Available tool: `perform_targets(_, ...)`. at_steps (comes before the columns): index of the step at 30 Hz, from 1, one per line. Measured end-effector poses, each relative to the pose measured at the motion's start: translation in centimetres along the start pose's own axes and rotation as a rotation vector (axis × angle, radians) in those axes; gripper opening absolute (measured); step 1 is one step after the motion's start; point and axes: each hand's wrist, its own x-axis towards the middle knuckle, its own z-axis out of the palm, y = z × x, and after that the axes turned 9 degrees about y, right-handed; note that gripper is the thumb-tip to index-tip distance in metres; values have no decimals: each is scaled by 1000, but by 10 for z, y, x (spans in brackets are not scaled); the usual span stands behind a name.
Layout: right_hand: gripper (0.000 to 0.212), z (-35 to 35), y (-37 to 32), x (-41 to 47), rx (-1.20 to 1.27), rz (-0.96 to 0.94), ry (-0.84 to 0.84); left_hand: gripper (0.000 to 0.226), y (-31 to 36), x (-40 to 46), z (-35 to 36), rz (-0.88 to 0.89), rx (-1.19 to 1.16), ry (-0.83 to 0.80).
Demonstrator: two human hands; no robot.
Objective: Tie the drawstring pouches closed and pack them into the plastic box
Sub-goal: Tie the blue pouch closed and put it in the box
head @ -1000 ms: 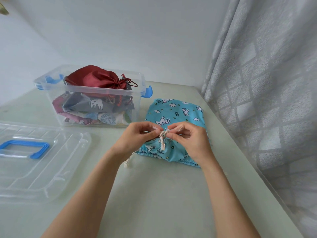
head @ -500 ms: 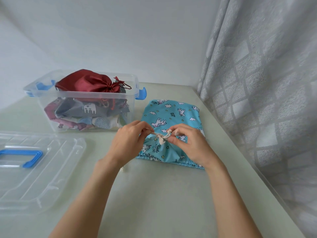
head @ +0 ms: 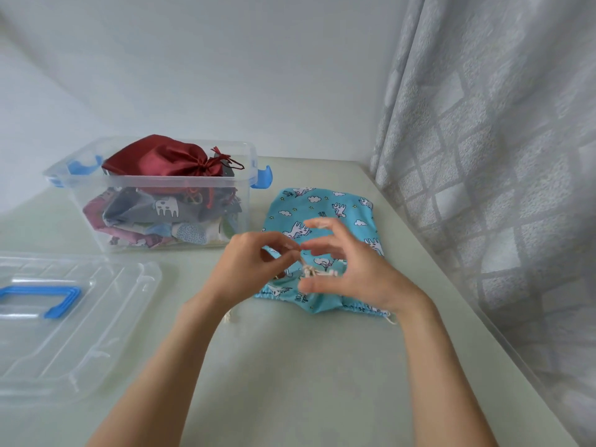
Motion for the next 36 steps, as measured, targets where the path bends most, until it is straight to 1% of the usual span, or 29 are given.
perform_targets(1,78,7,-3,0,-112,9,-13,8,4,-1,-2,-45,-68,-18)
perform_targets(2,77,14,-3,0,-198,9,-4,11,6,1,-3,-103,-139,-41)
perform_targets(4,63,19,0,-5,-282,4,70,20,5,8,-4,-196,-181,-41)
perform_targets(5,54,16,3,-9,-310,-1,120,22,2,15,-2,-194,-109,-17)
perform_targets(6,45,12,6,-13,-342,-8,154,23,-3,22,0,-164,33,-18)
perform_targets(7,36,6,8,-19,-368,-19,173,26,-7,27,3,-113,207,-75)
perform_targets(8,29,0,11,-25,-395,-26,180,34,-9,31,7,-70,365,-176)
perform_targets(9,24,-3,12,-32,-437,-32,180,44,-12,35,11,-48,473,-284)
perform_targets(10,21,-3,13,-36,-510,-55,186,49,-15,37,14,-55,533,-369)
perform_targets(11,21,-3,13,-43,-610,-81,202,49,-12,38,18,-53,563,-428)
perform_targets(12,24,-2,14,-49,-717,-102,217,45,-10,37,20,-39,580,-464)
perform_targets(14,29,1,16,-58,-878,-97,243,34,-7,33,23,4,588,-498)
perform_targets(15,30,1,16,-64,-914,-91,265,31,-6,29,24,16,578,-495)
perform_targets(16,31,1,17,-67,-927,-92,295,29,-6,25,24,26,565,-471)
perform_targets(18,29,-2,16,-71,-875,-101,362,28,-6,18,17,18,491,-341)
perform_targets(20,25,-9,11,-70,-672,-109,414,24,-3,13,3,-20,344,-152)
perform_targets(23,27,-16,-6,-53,-318,-178,374,18,7,8,-38,-15,133,114)
perform_targets(25,22,-14,-24,-27,-234,-285,351,20,13,9,-72,-9,27,248)
perform_targets(27,19,-9,-41,5,-201,-399,371,19,13,15,-101,-10,-40,319)
perform_targets(30,21,4,-71,68,-125,-499,420,20,3,34,-149,29,19,394)
perform_targets(33,18,21,-93,132,-102,-509,440,28,-12,58,-192,63,80,450)
perform_targets(35,17,39,-105,173,-119,-514,403,29,-26,77,-217,67,120,493)
perform_targets(36,17,46,-107,189,-144,-515,379,27,-34,85,-225,61,138,491)
